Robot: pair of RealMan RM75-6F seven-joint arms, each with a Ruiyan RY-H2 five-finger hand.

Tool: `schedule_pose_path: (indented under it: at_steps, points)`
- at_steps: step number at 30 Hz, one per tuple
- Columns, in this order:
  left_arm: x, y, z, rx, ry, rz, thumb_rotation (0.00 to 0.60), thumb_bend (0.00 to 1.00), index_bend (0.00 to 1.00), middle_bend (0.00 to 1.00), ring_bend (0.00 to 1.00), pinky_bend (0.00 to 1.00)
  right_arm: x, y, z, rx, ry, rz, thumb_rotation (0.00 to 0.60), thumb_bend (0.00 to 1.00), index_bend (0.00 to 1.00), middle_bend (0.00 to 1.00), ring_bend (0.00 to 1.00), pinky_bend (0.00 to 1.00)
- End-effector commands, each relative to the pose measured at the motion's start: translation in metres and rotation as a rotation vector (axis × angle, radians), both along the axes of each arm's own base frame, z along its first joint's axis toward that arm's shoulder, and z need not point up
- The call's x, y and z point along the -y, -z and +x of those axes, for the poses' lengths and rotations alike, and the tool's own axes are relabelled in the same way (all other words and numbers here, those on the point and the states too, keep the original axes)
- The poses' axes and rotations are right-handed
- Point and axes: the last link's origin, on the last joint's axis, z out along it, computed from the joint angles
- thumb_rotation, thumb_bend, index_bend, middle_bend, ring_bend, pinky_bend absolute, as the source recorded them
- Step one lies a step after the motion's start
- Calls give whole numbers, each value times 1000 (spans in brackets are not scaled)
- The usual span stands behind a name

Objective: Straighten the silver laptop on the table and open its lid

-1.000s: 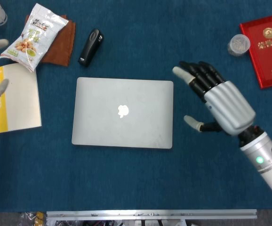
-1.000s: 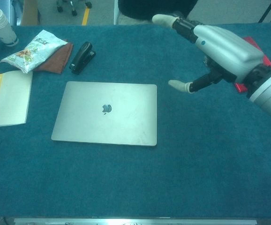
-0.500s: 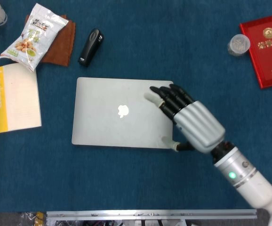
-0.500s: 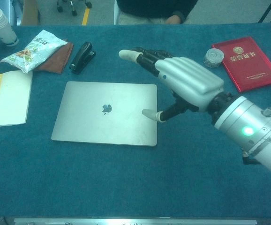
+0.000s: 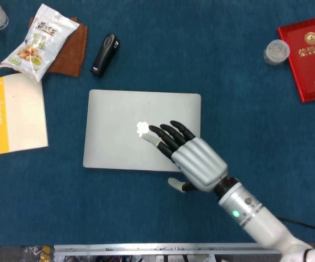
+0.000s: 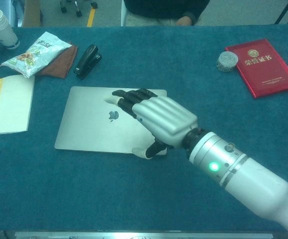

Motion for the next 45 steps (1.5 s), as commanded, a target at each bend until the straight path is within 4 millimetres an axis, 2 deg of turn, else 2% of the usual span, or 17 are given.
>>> schedule_pose_path:
  at_steps: [1, 11, 22, 32, 45]
  points:
    - [5, -3, -4, 2, 0, 0, 600, 277, 190, 181, 38, 0, -2, 22, 3, -33, -7, 16, 600, 180, 0, 0, 0, 20]
    - [14, -8, -12, 14, 11, -4, 600, 277, 190, 179, 36, 0, 4, 68, 11, -76, -28, -3, 600, 179, 0, 0, 0, 20]
    - [17, -13, -18, 31, 15, 11, 600, 277, 190, 178, 36, 0, 17, 100, 20, -91, -45, -24, 600, 183, 0, 0, 0, 20]
    - [17, -14, -25, 43, 2, 17, 600, 277, 190, 177, 35, 0, 25, 113, 25, -100, -49, -30, 600, 186, 0, 0, 0, 20]
    - [16, -14, -26, 50, 3, 18, 600, 277, 190, 177, 32, 0, 30, 119, 25, -119, -47, -36, 600, 229, 0, 0, 0, 20]
